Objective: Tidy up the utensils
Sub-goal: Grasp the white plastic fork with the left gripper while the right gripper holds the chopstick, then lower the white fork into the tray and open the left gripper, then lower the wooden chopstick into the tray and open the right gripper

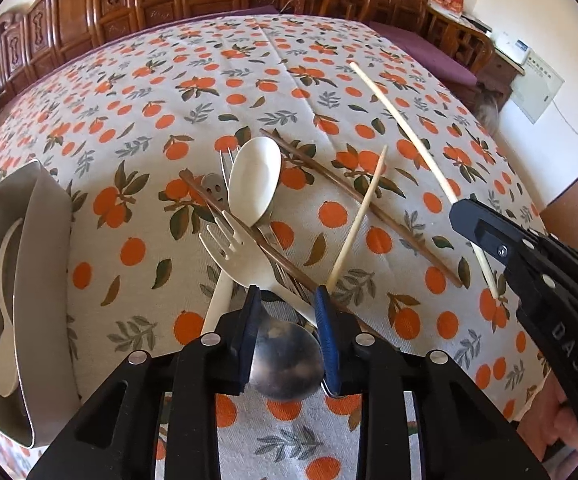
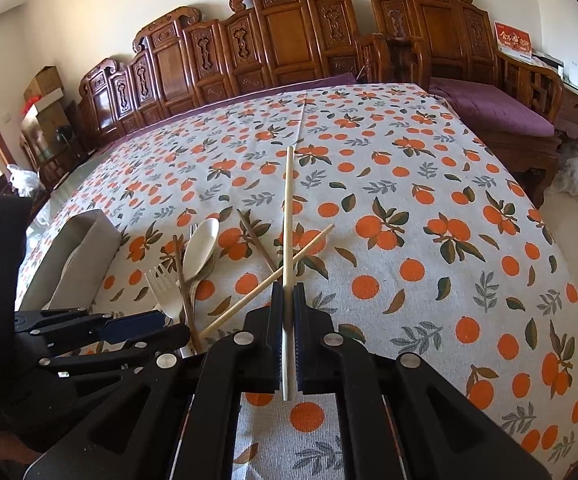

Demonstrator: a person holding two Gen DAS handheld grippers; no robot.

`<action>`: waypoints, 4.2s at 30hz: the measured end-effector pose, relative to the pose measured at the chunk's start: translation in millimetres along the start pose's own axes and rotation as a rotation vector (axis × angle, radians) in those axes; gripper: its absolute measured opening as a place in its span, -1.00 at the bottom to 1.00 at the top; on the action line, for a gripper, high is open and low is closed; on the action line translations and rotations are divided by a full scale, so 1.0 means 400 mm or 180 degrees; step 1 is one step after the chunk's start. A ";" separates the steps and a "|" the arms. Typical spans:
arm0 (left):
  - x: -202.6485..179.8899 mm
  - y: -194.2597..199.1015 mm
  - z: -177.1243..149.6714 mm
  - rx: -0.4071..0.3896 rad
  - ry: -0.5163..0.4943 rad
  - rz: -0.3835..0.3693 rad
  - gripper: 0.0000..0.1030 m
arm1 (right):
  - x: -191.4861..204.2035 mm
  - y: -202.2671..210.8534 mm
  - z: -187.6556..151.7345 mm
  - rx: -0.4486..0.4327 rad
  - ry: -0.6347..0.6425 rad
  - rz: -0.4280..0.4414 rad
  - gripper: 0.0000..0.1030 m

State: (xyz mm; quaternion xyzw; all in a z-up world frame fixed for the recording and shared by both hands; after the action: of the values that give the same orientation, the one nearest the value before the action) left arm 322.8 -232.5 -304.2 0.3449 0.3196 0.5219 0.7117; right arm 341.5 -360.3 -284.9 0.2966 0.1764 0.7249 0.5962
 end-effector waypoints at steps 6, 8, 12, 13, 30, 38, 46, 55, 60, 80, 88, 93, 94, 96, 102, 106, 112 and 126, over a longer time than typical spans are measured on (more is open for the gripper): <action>-0.015 0.001 -0.003 0.0088 -0.0036 0.0012 -0.47 | 0.007 0.005 0.004 -0.0027 -0.0008 0.0024 -0.88; -0.016 0.000 -0.003 0.0083 -0.0066 0.0030 -0.46 | 0.006 0.007 0.005 -0.0034 -0.0015 0.0025 -0.88; -0.009 -0.012 0.004 0.0102 -0.0174 0.0118 -0.66 | 0.002 0.012 0.006 -0.0045 -0.0045 0.0031 -0.88; -0.003 -0.012 0.006 0.0105 -0.0198 0.0131 -0.73 | 0.002 0.011 0.007 -0.0046 -0.0047 0.0032 -0.88; 0.055 0.037 0.002 0.0060 -0.0279 0.0097 -0.91 | 0.040 0.005 0.004 -0.0027 0.0069 0.0106 -0.88; 0.098 0.107 0.016 -0.0090 -0.0245 0.0109 -0.91 | 0.078 0.007 0.001 -0.0015 0.0176 0.0205 -0.88; 0.148 0.197 0.027 -0.0241 -0.0219 0.0117 -0.91 | 0.128 0.034 0.005 -0.0063 0.0284 0.0327 -0.88; 0.236 0.281 0.052 -0.0427 -0.0110 0.0195 -0.90 | 0.213 0.063 -0.003 -0.0091 0.0445 0.0494 -0.88; 0.298 0.289 0.052 -0.0445 -0.0042 0.0281 -0.90 | 0.257 0.074 -0.009 -0.0100 0.0511 0.0570 -0.88; 0.502 0.174 0.015 -0.0222 0.0290 0.0485 -0.90 | 0.368 0.093 -0.041 -0.0050 0.0673 0.0761 -0.88; 0.521 0.111 -0.016 -0.0055 0.0319 0.0463 -0.90 | 0.378 0.073 -0.071 0.0069 0.0708 0.0713 -0.88; 0.523 0.110 -0.017 -0.0030 0.0324 0.0452 -0.89 | 0.382 0.068 -0.076 0.0112 0.0687 0.0696 -0.88; 0.524 0.117 -0.016 -0.0046 0.0329 0.0438 -0.88 | 0.385 0.069 -0.076 0.0114 0.0689 0.0694 -0.88; 0.529 0.134 -0.016 -0.0079 0.0331 0.0424 -0.85 | 0.393 0.073 -0.071 0.0114 0.0698 0.0678 -0.88; 0.548 0.215 -0.010 -0.0229 0.0312 0.0386 -0.74 | 0.427 0.088 -0.057 0.0099 0.0650 0.0686 -0.88; 0.560 0.281 -0.012 -0.0344 0.0273 0.0378 -0.74 | 0.473 0.091 -0.055 0.0121 0.0644 0.0736 -0.88; 0.587 0.378 -0.018 -0.0529 0.0255 0.0368 -0.73 | 0.556 0.087 -0.045 0.0151 0.0717 0.0791 -0.88; 0.653 0.507 -0.067 -0.0796 0.0314 0.0343 -0.27 | 0.663 -0.003 -0.065 0.0431 0.0677 0.0777 -0.88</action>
State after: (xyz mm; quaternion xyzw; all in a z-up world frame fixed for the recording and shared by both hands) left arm 260.6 67.2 -176.7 0.2440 0.2677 0.6114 0.7035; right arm 296.0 -100.5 -247.1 0.2769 0.2495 0.8056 0.4604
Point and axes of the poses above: each gripper's, at about its wrist camera, not at the fingertips, and y roughly against the way its jaws point, x to its left, z to its top, the point moved 7 cm from there along -y, roughly the way its jaws point, and after that the axes turned 8 degrees about -x, right-handed, at the moved point
